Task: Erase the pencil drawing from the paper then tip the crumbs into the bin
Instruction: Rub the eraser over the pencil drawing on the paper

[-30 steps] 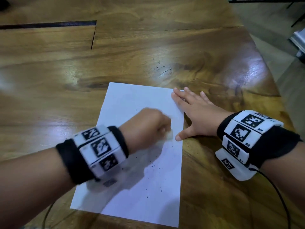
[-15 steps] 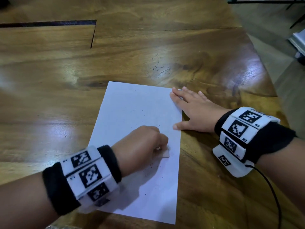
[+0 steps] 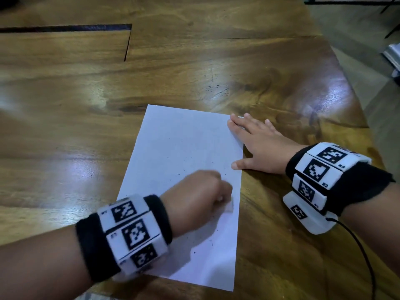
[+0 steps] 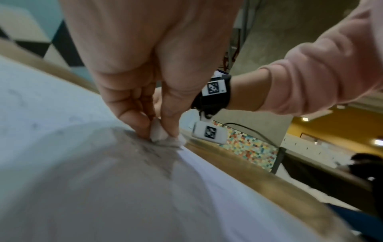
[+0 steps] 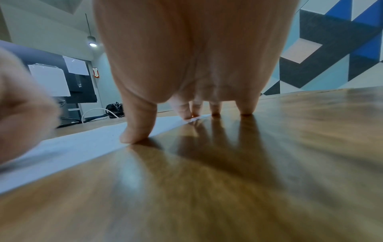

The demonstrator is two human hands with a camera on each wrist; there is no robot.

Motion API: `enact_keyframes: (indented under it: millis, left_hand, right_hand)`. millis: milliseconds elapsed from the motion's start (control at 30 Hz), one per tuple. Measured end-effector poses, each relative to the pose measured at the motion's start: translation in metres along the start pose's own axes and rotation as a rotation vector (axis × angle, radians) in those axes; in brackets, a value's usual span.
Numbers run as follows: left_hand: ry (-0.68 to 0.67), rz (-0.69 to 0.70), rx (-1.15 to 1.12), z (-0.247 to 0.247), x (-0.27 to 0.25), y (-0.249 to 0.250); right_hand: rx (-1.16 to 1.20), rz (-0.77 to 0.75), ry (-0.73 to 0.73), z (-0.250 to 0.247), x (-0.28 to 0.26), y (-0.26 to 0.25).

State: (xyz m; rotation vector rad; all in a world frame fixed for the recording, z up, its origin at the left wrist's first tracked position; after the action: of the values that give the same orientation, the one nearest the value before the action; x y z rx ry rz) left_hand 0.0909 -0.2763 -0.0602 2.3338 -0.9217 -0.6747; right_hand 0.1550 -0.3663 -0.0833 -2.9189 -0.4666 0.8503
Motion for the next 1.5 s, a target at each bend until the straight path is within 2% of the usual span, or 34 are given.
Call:
enact_keyframes:
  millis: [67,133,300,367,533,633,700,767,800,867,933,1000,1100,1200,1300,1367,1500]
  left_hand:
    - [0.109,-0.028,0.013,-0.020,0.019,-0.007]
    - [0.139,-0.040,0.033,-0.022,0.024,-0.008]
    - [-0.087,0.033,0.045,0.015,-0.020,0.009]
    - [-0.112,0.021,0.043,0.012,-0.015,0.007]
    - [0.090,-0.059,0.108,-0.031,0.034,-0.008]
    - [0.025,-0.017,0.124,-0.016,0.009,-0.002]
    - [-0.059,0.021,0.065,0.003,-0.022,0.002]
    - [-0.106,0.013,-0.002,0.004,-0.031,-0.004]
    - [-0.082,0.015,-0.010,-0.004,-0.025,-0.009]
    - [0.054,-0.011,0.011,-0.034,-0.001,-0.022]
    - [0.197,-0.117,0.028,-0.065,0.026,-0.044]
    - [0.254,-0.189,0.033,-0.077,0.043,-0.059]
    - [0.254,-0.117,0.047,-0.066,0.029,-0.050]
    - [0.113,0.019,0.044,-0.032,-0.012,-0.029]
    - [0.013,0.013,0.027,-0.018,-0.026,-0.031]
    - [0.055,-0.005,0.029,-0.032,-0.012,-0.034]
    - [0.231,-0.094,0.031,-0.067,0.031,-0.043]
  right_hand:
    - [0.004,-0.001,0.004,0.000,0.000,0.000]
    - [0.004,0.000,0.004,0.000,0.001,0.001]
    - [0.025,-0.004,0.021,0.001,0.002,0.002]
    - [0.028,-0.004,0.029,0.000,0.002,0.002]
    - [0.026,0.008,0.013,-0.001,0.001,0.001]
    - [0.031,0.009,0.016,-0.002,0.001,0.001]
    - [0.033,0.006,0.015,-0.002,0.001,0.001]
    - [0.030,0.003,0.013,-0.001,0.001,0.000]
    - [0.028,0.002,0.013,-0.001,0.002,0.000]
    - [0.033,0.005,0.013,-0.001,0.002,0.001]
    - [0.038,0.009,0.009,0.000,0.002,0.001]
    - [0.044,0.011,0.010,0.000,0.002,0.001]
    - [0.053,0.009,0.017,0.000,0.002,0.000]
    - [0.048,0.005,0.010,0.000,0.001,0.000]
    - [0.028,0.002,-0.003,0.000,0.001,0.000]
    - [0.026,0.002,-0.011,0.001,0.001,-0.001]
    - [0.023,0.008,-0.016,0.000,0.001,-0.001]
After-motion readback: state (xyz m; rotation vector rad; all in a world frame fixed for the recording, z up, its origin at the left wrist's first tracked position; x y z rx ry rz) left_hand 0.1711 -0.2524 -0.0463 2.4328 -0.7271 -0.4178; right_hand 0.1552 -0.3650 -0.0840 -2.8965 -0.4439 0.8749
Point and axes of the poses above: each hand's wrist, its own x-axis towards the middle knuckle, its own z-axis out of the palm, y = z × x, the point moved 9 cm from there along x, towards the middle knuckle, and after that the axes turned 5 degrees about -x, right-handed, at the moved point
